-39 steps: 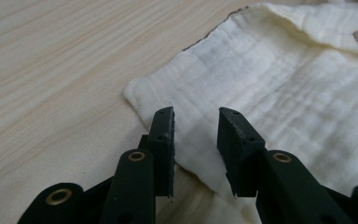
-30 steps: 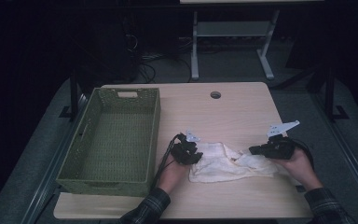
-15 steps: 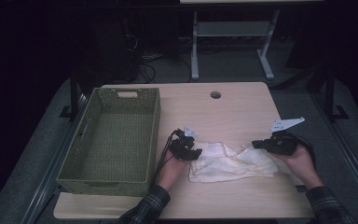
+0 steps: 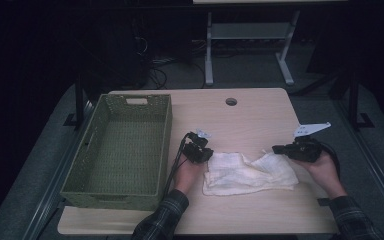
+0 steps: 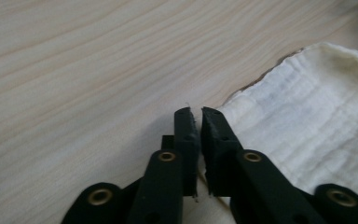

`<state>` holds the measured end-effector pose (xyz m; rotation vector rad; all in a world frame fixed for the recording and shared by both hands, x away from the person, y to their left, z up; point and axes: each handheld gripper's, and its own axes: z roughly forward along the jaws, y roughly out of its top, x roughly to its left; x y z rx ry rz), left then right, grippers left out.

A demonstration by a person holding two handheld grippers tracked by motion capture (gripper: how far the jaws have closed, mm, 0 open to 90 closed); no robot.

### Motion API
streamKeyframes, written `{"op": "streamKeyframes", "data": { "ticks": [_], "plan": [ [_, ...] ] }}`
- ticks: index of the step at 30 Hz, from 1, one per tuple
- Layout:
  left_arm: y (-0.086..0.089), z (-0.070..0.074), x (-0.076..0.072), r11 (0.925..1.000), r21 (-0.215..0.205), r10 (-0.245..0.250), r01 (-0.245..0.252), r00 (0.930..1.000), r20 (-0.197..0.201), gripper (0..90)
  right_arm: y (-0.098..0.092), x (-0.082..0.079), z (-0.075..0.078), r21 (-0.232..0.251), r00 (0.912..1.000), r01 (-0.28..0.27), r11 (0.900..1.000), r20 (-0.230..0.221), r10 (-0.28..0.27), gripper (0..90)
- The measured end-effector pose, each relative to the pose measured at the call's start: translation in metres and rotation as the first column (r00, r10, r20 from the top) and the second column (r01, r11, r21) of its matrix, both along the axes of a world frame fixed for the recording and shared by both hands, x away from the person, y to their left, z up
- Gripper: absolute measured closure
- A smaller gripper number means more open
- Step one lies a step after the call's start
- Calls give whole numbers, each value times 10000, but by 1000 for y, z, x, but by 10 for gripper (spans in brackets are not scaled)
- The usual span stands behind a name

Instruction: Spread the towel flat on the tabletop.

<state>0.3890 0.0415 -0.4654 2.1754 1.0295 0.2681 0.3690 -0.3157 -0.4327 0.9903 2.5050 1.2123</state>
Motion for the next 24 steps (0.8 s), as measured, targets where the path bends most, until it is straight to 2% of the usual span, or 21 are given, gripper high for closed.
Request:
{"op": "streamKeyframes", "data": {
  "ticks": [4, 6, 7, 10, 12, 13, 16, 18, 20, 24],
  "plan": [
    [-2, 8, 3, 9999, -120, 123, -120, 9996, 270, 873, -4, 4, 5, 133, 9998, 167, 9998, 133, -168, 898],
    [-1, 11, 5, 9999, -27, 132, -131, 9990, 419, 874, -5, 5, 6, 192, 9996, 213, 9996, 162, -216, 898],
    [-1, 18, 10, 9992, -232, 327, -314, 9978, 582, 874, -8, 9, 9, 279, 9990, 357, 9990, 274, -365, 898],
    [1, 24, 19, 9970, -534, 599, -563, 9959, 683, 874, -12, 15, 12, 370, 9977, 551, 9978, 367, -564, 898],
    [3, 27, 23, 9965, -551, 659, -620, 9953, 714, 874, -14, 21, 14, 429, 9967, 658, 9969, 441, -677, 898],
    [4, 31, 29, 9953, -614, 803, -752, 9930, 869, 873, -15, 24, 15, 461, 9961, 711, 9964, 486, -733, 898],
    [8, 37, 39, 9912, -853, 1086, -1008, 9897, 933, 874, -16, 33, 19, 582, 9946, 878, 9944, 498, -907, 898],
    [8, 38, 42, 9907, -895, 1111, -1027, 9892, 952, 874, -16, 36, 20, 557, 9942, 923, 9942, 502, -951, 898],
    [10, 42, 53, 9903, -819, 1206, -1124, 9874, 1026, 874, -16, 45, 21, 617, 9933, 987, 9932, 533, -1021, 898],
    [11, 45, 62, 9890, -879, 1287, -1191, 9851, 1136, 874, -15, 57, 20, 641, 9920, 1119, 9917, 522, -1153, 898]
  ]
}}
